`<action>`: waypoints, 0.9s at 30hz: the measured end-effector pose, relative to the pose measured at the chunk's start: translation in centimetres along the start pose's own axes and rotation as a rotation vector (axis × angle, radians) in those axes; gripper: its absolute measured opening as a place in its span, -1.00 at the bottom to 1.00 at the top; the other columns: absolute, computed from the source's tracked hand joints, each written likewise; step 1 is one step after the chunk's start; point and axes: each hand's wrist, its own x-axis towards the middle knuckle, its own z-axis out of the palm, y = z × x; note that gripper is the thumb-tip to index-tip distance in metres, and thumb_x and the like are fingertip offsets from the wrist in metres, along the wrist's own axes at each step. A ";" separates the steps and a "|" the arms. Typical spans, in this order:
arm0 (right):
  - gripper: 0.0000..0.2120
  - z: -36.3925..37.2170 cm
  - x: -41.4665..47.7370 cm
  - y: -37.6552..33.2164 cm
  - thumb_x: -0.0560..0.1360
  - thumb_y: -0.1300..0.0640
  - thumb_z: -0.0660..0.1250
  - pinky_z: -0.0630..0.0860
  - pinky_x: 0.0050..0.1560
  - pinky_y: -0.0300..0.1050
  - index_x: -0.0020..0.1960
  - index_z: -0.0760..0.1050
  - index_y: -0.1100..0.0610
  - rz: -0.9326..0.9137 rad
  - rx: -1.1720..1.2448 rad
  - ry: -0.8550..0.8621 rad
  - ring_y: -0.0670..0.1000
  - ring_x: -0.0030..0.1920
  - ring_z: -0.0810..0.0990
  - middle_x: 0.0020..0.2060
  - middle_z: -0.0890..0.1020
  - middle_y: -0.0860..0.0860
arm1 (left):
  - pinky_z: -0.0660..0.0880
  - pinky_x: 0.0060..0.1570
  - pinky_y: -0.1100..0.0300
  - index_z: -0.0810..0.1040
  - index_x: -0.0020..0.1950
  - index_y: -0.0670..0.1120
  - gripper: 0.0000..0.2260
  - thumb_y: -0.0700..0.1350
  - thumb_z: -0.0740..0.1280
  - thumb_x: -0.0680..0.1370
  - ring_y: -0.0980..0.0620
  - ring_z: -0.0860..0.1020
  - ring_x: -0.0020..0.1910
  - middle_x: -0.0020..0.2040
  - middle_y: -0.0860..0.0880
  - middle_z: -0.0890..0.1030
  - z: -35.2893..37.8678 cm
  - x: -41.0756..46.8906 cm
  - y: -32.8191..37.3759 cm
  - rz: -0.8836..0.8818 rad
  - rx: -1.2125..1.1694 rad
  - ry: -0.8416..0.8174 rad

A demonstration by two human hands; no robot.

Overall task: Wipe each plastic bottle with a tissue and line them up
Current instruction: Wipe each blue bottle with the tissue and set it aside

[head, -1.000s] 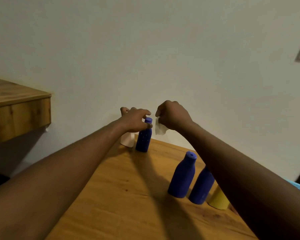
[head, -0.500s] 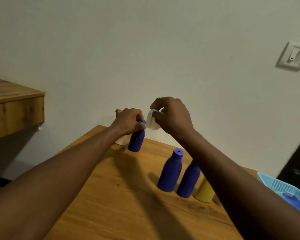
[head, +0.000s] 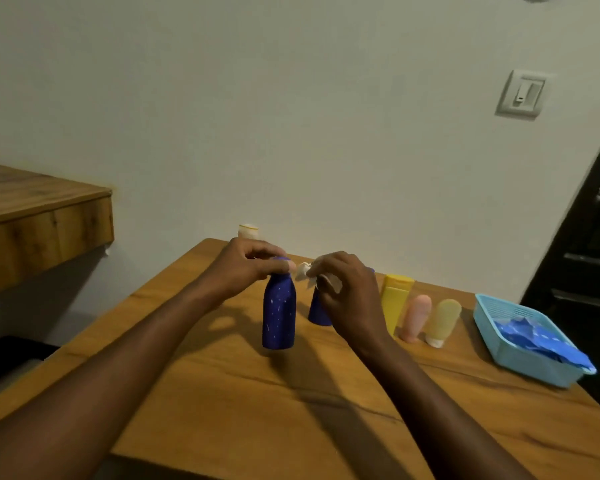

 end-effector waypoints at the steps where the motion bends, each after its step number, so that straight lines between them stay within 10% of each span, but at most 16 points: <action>1: -0.82 -0.1 -0.6 0.1 0.47 0.31 0.45 0.56 0.00 -0.13 -0.02 0.62 0.07 -0.022 0.010 0.020 -0.08 0.02 0.55 -0.03 0.63 -0.07 | 0.64 -0.06 0.26 0.74 0.09 0.00 -0.83 -0.06 0.55 0.51 0.06 0.70 0.04 -0.01 0.05 0.75 0.5 -1.0 0.3 -0.019 -0.061 -0.019; 18: -0.64 3.1 -4.7 1.9 0.51 0.22 0.44 0.46 0.11 -0.36 0.28 0.56 0.03 -0.027 -0.008 -0.152 -0.12 0.23 0.48 0.25 0.49 -0.08 | 0.63 0.13 0.14 0.71 0.22 -0.09 -0.66 0.11 0.41 0.59 0.01 0.71 0.11 0.09 -0.05 0.75 5.3 -2.9 -2.7 -0.179 -0.391 0.006; 27: -0.74 3.0 -6.8 3.7 0.53 0.09 0.40 0.43 -0.01 -0.33 0.21 0.62 -0.05 -0.018 0.014 -0.354 -0.17 0.03 0.50 0.06 0.51 -0.19 | 0.64 0.03 0.14 0.71 0.14 -0.25 -0.66 0.03 0.44 0.58 -0.02 0.66 -0.04 0.03 -0.16 0.71 5.0 -1.3 -6.0 -0.201 -0.528 0.066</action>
